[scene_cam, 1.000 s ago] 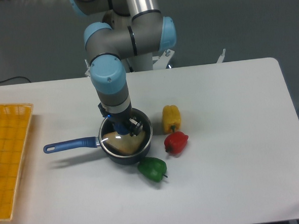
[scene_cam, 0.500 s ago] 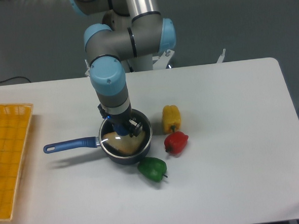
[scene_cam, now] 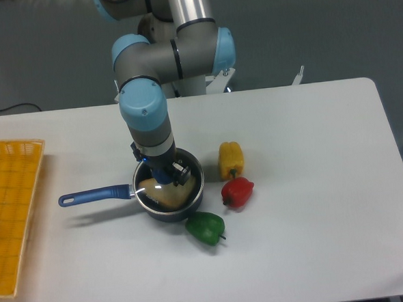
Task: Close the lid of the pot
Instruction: 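Hold the lid on the saucepan rim, settling it in place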
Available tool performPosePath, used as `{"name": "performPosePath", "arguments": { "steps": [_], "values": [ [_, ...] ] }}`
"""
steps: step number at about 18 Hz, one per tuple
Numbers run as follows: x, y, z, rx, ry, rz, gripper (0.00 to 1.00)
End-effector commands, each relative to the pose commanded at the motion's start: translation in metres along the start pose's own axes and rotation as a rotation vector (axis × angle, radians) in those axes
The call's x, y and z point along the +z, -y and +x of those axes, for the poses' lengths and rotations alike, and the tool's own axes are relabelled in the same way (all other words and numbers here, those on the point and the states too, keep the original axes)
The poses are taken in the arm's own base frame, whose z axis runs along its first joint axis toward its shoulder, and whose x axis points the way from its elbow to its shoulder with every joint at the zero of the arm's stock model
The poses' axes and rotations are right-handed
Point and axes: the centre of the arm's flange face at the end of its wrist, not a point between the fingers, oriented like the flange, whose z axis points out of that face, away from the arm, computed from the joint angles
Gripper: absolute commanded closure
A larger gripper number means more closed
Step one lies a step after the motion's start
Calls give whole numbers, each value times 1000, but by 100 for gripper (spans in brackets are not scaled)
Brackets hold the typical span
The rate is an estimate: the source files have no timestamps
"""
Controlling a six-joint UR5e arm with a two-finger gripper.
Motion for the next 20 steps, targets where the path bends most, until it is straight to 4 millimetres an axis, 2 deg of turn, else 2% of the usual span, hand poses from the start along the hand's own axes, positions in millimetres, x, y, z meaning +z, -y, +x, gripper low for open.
{"name": "performPosePath", "arguments": {
  "steps": [17,20],
  "values": [
    [3,-2,1,5,-4,-7,53],
    [3,-2,1,3,-4,-7,51]
  ]
}}
